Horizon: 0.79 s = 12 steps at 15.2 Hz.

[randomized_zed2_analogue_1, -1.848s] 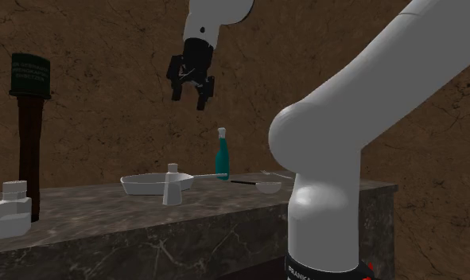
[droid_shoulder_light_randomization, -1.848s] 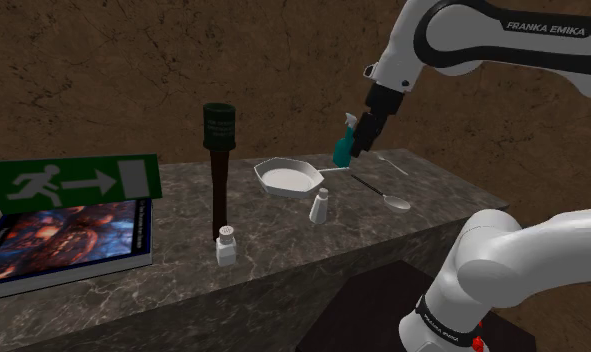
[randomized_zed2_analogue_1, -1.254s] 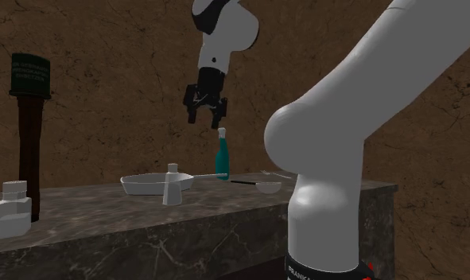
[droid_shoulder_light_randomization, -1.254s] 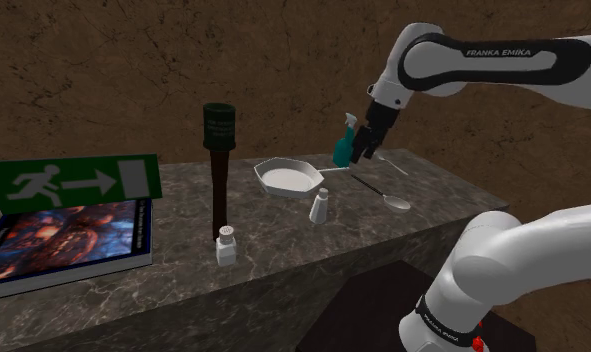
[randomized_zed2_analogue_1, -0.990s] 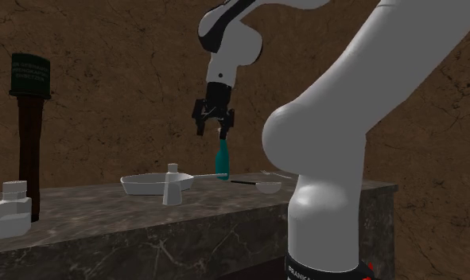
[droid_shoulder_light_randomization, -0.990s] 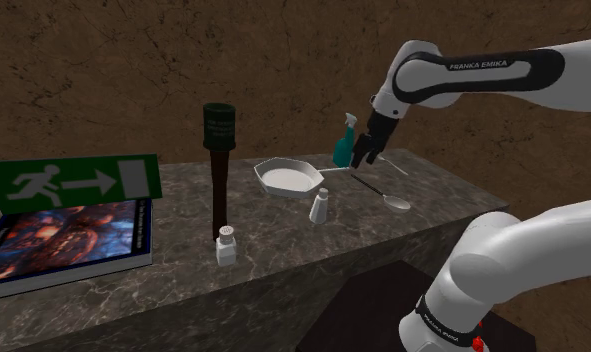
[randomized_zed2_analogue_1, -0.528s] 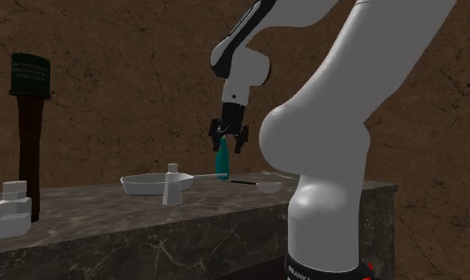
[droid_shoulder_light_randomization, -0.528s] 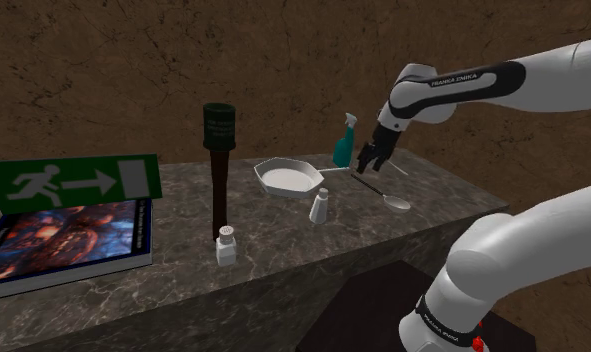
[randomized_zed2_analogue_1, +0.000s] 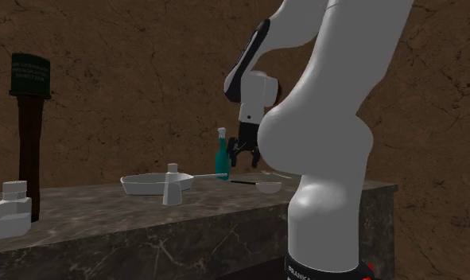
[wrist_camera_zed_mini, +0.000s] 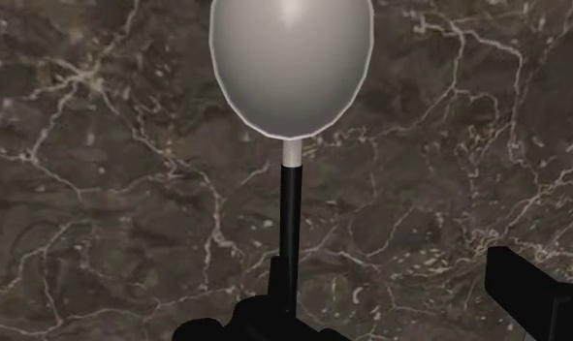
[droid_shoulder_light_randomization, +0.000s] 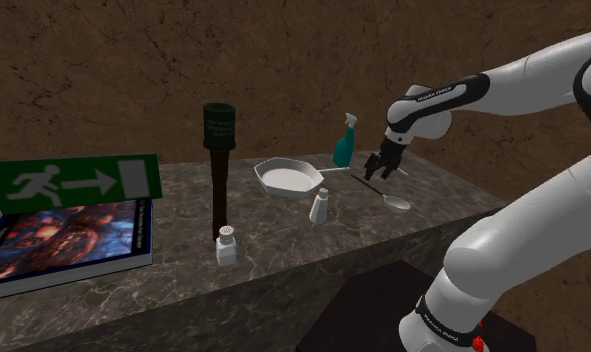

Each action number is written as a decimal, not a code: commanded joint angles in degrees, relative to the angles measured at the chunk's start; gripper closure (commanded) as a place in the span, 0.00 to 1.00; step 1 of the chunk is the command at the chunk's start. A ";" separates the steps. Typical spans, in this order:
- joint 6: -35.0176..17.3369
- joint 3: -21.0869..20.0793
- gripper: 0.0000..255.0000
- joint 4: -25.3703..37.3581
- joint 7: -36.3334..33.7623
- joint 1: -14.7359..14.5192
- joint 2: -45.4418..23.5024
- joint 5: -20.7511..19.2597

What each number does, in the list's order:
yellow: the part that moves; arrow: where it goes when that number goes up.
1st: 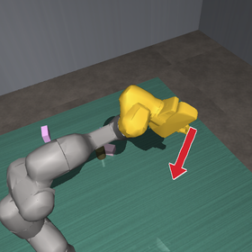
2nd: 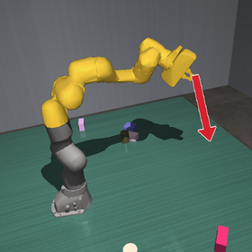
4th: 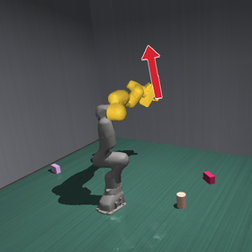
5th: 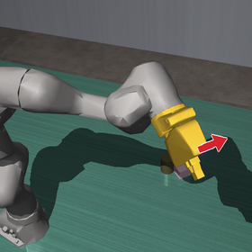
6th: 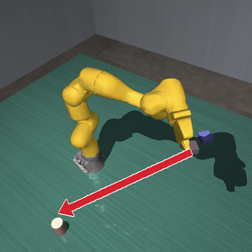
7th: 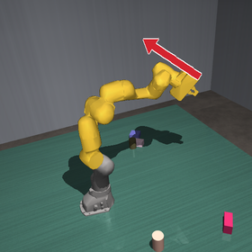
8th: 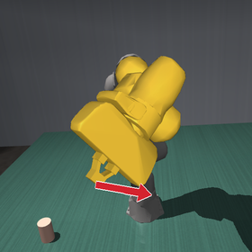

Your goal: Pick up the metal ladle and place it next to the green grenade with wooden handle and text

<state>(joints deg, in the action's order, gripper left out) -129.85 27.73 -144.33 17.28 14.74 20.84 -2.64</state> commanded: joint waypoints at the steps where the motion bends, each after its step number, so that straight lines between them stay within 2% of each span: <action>1: -2.81 2.17 0.00 0.62 1.34 0.37 -3.46 1.05; 3: -4.60 3.89 0.00 1.38 2.63 0.59 -6.15 2.28; 12: -11.03 5.12 0.00 -0.50 5.51 -1.09 -11.36 6.21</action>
<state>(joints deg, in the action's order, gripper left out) -140.43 32.79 -144.66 22.61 13.75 9.76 3.31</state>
